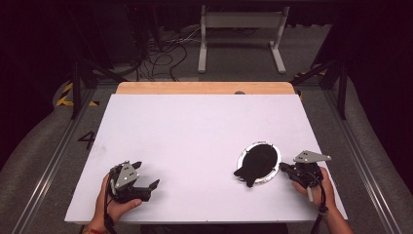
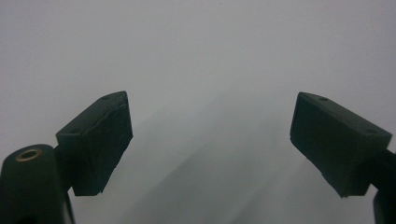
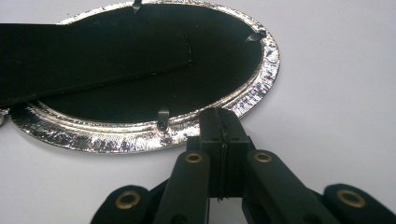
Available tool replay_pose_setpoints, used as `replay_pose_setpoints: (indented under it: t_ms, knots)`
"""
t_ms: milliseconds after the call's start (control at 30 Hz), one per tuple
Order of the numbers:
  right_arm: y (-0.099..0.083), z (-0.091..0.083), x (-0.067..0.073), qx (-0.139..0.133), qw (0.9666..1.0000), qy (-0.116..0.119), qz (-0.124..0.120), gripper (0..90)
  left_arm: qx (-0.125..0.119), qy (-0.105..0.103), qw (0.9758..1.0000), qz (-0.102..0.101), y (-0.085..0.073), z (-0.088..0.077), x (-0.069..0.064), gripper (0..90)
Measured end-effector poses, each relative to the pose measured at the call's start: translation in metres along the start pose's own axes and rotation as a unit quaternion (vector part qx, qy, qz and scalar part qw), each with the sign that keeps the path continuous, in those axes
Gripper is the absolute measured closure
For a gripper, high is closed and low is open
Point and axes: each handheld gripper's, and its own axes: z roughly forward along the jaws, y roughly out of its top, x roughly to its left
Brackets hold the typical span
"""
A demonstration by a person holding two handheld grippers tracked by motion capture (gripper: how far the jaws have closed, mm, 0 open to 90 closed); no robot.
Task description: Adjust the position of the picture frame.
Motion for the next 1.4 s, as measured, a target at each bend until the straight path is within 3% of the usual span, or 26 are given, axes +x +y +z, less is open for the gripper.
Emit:
replay_pose_setpoints:
  t_ms: [233, 533, 833, 1033, 1133, 1200, 1300, 1400]
  knots:
    - [0.007, 0.007, 0.001, 0.006, 0.9998, -0.017, -0.004, 90.0, -0.005, -0.012, 0.9999, -0.004, 0.001, 0.002, -0.002, 13.9]
    - [0.017, 0.016, -0.002, 0.012, 0.9998, -0.016, -0.007, 90.0, -0.001, -0.024, 0.9997, 0.003, 0.003, 0.007, -0.005, 13.8]
    - [0.02, 0.023, 0.002, -0.002, 0.9997, -0.023, -0.004, 90.0, 0.004, -0.025, 0.9997, 0.006, 0.005, 0.01, -0.006, 15.4]
    - [0.022, 0.026, 0.006, -0.008, 0.9999, -0.01, 0.008, 90.0, 0.008, -0.025, 0.9996, 0.011, 0.007, 0.012, -0.008, 21.1]
    - [0.024, 0.028, 0.013, -0.008, 0.9997, -0.02, 0.011, 90.0, 0.013, -0.026, 0.9995, 0.014, 0.007, 0.013, -0.009, 21.0]
    - [0.024, 0.029, 0.018, -0.012, 0.9998, -0.006, 0.012, 90.0, 0.015, -0.027, 0.9994, 0.015, 0.007, 0.013, -0.009, 20.4]
    - [0.026, 0.03, 0.024, -0.007, 0.9999, -0.008, 0.008, 90.0, 0.015, -0.027, 0.9994, 0.016, 0.006, 0.013, -0.009, 19.6]
    - [0.026, 0.031, 0.028, -0.011, 0.9998, 0.008, 0.015, 90.0, 0.014, -0.026, 0.9994, 0.016, 0.006, 0.012, -0.009, 19.1]
